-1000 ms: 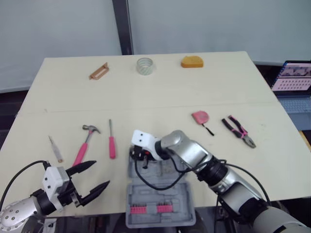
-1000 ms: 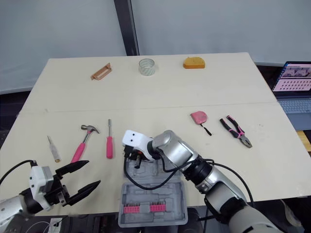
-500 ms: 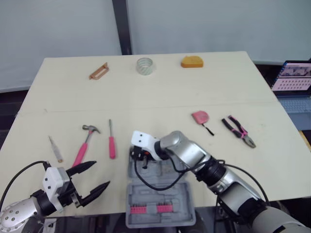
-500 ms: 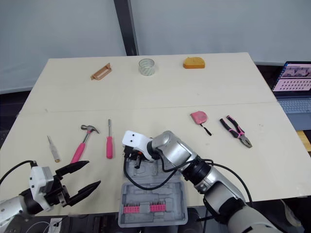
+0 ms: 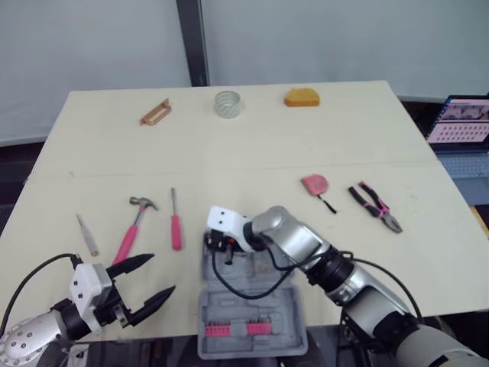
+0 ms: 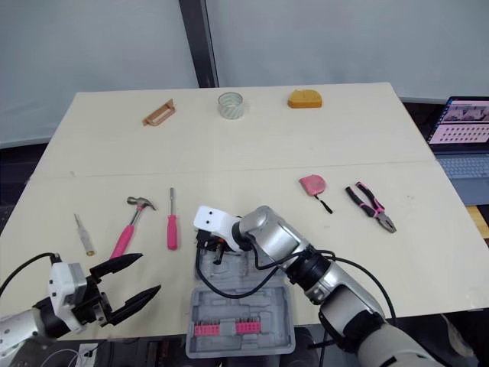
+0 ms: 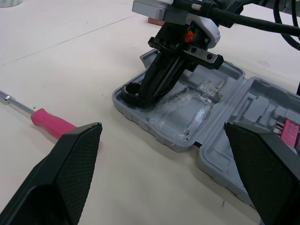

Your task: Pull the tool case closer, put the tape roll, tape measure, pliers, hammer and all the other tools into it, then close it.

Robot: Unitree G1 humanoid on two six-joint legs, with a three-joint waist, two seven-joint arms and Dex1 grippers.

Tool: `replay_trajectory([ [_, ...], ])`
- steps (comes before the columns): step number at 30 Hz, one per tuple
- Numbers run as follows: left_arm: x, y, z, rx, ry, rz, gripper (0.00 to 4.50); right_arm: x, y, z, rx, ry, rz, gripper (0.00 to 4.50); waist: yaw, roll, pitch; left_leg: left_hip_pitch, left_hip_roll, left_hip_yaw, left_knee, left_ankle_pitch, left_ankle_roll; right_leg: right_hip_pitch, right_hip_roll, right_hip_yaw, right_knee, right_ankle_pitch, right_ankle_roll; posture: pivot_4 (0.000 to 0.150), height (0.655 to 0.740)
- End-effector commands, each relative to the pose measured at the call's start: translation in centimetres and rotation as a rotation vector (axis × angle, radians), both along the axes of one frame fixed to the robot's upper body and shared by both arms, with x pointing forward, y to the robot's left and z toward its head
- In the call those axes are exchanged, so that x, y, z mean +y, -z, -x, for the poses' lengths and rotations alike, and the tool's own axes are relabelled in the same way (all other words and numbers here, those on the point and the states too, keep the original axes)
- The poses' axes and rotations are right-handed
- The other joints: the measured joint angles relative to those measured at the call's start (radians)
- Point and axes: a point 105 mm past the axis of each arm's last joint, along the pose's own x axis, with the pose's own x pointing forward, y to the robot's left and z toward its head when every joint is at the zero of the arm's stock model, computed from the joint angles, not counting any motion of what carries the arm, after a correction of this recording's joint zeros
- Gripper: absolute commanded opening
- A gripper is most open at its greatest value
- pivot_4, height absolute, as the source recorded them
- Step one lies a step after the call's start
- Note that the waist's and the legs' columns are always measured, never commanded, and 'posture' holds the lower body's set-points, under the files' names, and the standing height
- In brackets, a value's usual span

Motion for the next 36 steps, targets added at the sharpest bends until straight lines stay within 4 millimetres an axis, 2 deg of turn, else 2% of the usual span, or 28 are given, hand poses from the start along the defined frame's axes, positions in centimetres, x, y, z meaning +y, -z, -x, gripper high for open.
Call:
replay_trajectory([
  [1, -0.3, -0.4, 0.1, -0.023, 0.003, -0.005, 4.5, 0.7, -1.4, 0.1, -0.02, -0.028, -0.045, 0.74, 0.0, 0.0, 0.0, 0.0, 0.0, 0.0, 0.0, 0.0, 0.0, 0.0, 0.0, 0.0, 0.0, 0.0, 0.0, 0.15, 0.74],
  [2, -0.3, -0.4, 0.1, -0.022, 0.003, -0.005, 4.5, 0.8, -1.6, 0.3, -0.02, -0.037, -0.056, 1.03, 0.0, 0.0, 0.0, 0.0, 0.0, 0.0, 0.0, 0.0, 0.0, 0.0, 0.0, 0.0, 0.0, 0.0, 0.0, 0.15, 0.74],
  [6, -0.3, -0.3, 0.1, -0.021, 0.004, -0.004, 4.5, 1.2, -2.5, 0.6, -0.026, -0.05, -0.085, 2.98, 0.0, 0.0, 0.0, 0.0, 0.0, 0.0, 0.0, 0.0, 0.0, 0.0, 0.0, 0.0, 0.0, 0.0, 0.0, 0.15, 0.74],
  [15, -0.5, -0.4, 0.0, -0.026, 0.001, -0.002, 4.5, 0.5, -4.9, 0.4, -0.046, -0.032, -0.157, 2.98, 0.001, 0.0, 0.0, 0.0, 0.0, 0.0, 0.0, 0.0, 0.0, 0.0, 0.0, 0.0, 0.0, 0.0, 0.0, 0.15, 0.74],
  [23, -0.4, -0.2, 0.0, -0.025, 0.003, -0.001, 4.5, -0.5, -4.3, -0.2, -0.037, 0.073, -0.254, 2.98, 0.001, 0.0, 0.0, 0.0, 0.0, 0.001, 0.0, 0.0, 0.0, 0.0, 0.0, 0.0, 0.0, 0.0, 0.0, 0.15, 0.74],
  [27, -0.2, -0.1, 0.0, -0.022, 0.005, -0.005, 4.5, -0.5, -4.0, -0.1, -0.03, 0.09, -0.277, 1.8, 0.001, 0.0, 0.0, 0.0, 0.0, 0.001, 0.0, 0.0, 0.0, 0.0, 0.0, 0.0, 0.0, 0.0, 0.0, 0.15, 0.74],
  [36, -0.1, 0.2, 0.1, -0.019, 0.009, -0.008, 4.5, -0.5, -2.8, -0.2, -0.022, 0.125, -0.288, 1.8, 0.001, 0.0, 0.0, 0.0, 0.0, 0.001, 0.0, 0.0, 0.0, 0.0, 0.0, 0.0, 0.0, 0.0, 0.0, 0.15, 0.74],
])
